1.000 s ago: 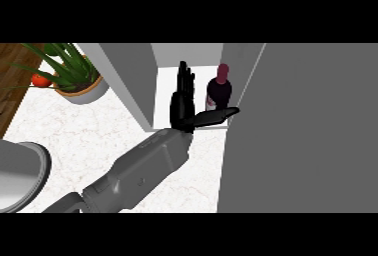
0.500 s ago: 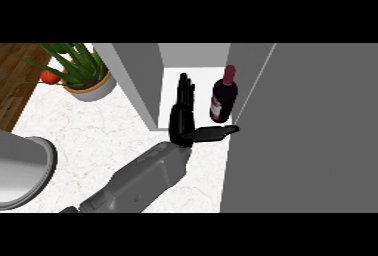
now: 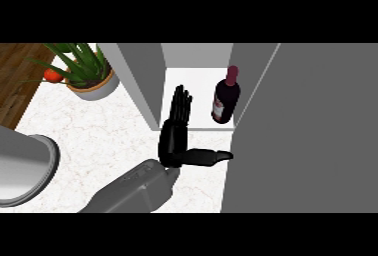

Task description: Pick up the wine, place it into the cabinet and close the cabinet

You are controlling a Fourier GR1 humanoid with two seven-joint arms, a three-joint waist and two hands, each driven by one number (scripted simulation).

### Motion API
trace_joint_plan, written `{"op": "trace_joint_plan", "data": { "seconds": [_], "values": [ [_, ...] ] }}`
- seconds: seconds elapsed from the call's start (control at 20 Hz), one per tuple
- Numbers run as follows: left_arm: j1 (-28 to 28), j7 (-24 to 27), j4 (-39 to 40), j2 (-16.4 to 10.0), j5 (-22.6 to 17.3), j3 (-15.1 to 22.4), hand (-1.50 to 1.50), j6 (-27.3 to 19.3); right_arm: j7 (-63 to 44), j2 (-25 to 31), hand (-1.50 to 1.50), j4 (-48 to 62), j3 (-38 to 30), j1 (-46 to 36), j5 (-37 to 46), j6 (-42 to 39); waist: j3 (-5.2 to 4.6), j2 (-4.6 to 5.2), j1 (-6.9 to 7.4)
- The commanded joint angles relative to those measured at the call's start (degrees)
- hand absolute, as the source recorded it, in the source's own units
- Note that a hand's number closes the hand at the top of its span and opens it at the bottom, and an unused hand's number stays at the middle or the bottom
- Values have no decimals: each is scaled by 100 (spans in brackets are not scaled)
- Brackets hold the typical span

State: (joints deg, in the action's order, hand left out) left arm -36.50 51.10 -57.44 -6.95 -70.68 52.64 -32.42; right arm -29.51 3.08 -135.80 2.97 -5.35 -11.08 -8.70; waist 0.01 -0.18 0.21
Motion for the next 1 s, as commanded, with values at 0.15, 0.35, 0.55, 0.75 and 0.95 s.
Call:
{"op": "trace_joint_plan", "data": {
  "seconds": [0.15, 0.35, 0.55, 0.75, 0.95],
  "values": [
    [717, -569, -1729, -1081, 582, 74, -150, 113, 94, 214, -150, 68, -510, -66, -283, -114, 2, 0, 23],
    [1196, -899, -2945, -1552, 925, 211, -150, -340, 381, 173, -150, 216, -383, 188, -293, -340, 4, -3, 40],
    [1624, -761, -3265, -2071, 1095, 231, -150, 283, 180, 528, 150, -106, -144, 408, -644, -926, 3, -2, 17],
    [2029, -889, -4022, -2878, 1067, -93, 150, 654, 0, 597, 150, -295, 208, 341, -673, -1080, -1, -4, 31],
    [2876, -561, -4304, -3391, 1134, -179, 150, 1200, -125, 673, 150, -634, 449, 696, -901, -1318, -3, -7, 18]
  ]
}}
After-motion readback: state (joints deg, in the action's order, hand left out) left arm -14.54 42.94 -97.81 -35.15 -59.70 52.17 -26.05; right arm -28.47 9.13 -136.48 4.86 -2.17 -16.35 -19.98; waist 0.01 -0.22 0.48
